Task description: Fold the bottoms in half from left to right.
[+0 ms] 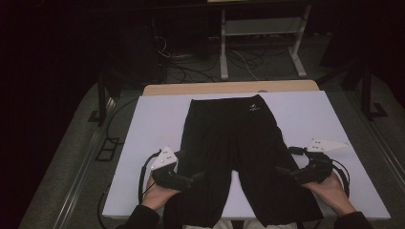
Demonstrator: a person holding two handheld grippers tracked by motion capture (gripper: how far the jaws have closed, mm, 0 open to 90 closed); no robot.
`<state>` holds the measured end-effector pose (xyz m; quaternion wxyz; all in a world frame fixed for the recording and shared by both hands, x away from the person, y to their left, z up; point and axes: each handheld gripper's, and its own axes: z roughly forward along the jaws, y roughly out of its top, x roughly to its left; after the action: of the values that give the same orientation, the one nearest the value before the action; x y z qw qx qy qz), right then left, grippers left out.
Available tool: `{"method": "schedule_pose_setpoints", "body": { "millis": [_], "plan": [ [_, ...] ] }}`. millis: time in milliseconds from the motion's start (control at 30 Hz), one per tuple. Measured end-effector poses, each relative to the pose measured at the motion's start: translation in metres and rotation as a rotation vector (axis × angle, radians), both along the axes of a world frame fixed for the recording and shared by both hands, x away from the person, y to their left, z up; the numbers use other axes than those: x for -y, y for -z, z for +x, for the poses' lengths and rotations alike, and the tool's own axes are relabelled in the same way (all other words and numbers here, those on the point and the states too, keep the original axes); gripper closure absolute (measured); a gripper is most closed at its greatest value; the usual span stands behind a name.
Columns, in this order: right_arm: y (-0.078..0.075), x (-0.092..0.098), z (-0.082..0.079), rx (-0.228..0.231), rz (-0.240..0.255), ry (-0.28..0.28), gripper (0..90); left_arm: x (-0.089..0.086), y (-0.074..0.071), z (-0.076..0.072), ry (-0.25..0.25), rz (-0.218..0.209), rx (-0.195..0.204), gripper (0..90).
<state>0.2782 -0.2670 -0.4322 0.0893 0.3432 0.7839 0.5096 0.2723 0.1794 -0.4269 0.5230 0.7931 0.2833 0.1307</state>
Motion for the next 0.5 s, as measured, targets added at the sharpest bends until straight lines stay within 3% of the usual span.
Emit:
{"method": "schedule_pose_setpoints", "body": {
  "millis": [500],
  "plan": [
    [-0.0020,-0.0033,-0.0032,0.007,-0.021,0.005,0.0,-0.0005,-0.0015,-0.0008,-0.009,0.006,0.019,0.0]
  ]
}}
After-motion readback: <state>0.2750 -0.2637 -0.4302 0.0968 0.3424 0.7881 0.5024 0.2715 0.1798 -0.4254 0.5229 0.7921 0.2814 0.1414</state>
